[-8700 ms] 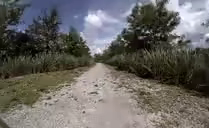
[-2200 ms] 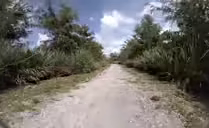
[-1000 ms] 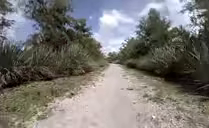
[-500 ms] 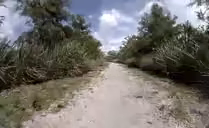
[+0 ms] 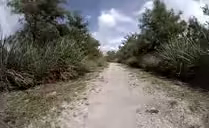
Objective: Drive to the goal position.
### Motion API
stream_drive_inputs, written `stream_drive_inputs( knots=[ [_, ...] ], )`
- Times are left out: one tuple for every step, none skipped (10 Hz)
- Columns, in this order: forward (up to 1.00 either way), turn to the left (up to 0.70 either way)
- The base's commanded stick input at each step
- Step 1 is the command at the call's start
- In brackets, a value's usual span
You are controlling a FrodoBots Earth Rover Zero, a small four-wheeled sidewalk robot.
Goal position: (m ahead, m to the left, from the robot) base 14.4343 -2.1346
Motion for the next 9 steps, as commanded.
stream_drive_inputs(
  knots=[
    [0.83, -0.18],
    [0.83, -0.06],
    [0.83, 0.0],
    [0.83, 0.0],
    [0.83, 0.0],
    [0.83, 0.0],
    [0.83, 0.0],
    [0.83, 0.0],
    [0.83, -0.04]
  ],
)
